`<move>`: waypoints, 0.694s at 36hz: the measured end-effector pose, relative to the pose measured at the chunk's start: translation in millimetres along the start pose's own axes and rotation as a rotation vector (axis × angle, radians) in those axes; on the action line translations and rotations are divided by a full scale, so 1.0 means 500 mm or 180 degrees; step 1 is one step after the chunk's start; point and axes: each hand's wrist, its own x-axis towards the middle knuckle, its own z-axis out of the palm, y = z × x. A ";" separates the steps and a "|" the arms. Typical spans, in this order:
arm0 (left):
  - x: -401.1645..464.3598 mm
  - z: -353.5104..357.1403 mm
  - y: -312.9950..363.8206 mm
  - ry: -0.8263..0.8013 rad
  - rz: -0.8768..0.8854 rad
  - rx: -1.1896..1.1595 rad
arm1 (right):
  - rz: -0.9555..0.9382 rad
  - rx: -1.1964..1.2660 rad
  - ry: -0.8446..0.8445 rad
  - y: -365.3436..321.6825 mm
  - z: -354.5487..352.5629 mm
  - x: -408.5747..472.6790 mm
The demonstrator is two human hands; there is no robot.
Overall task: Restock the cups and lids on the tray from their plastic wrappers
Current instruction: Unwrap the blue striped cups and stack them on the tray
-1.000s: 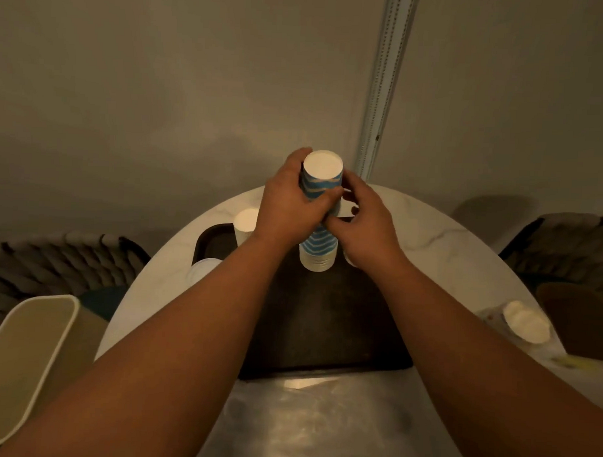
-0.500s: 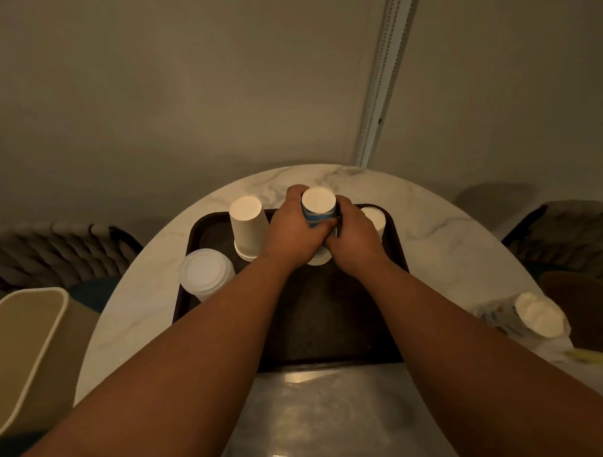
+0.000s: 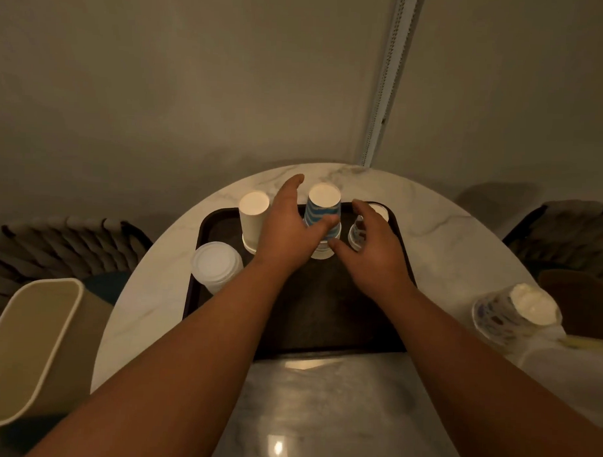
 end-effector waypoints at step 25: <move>-0.476 -0.057 -0.206 -0.1327 0.0536 0.2730 | -0.0492 -0.2197 -0.2097 0.126 0.065 -0.399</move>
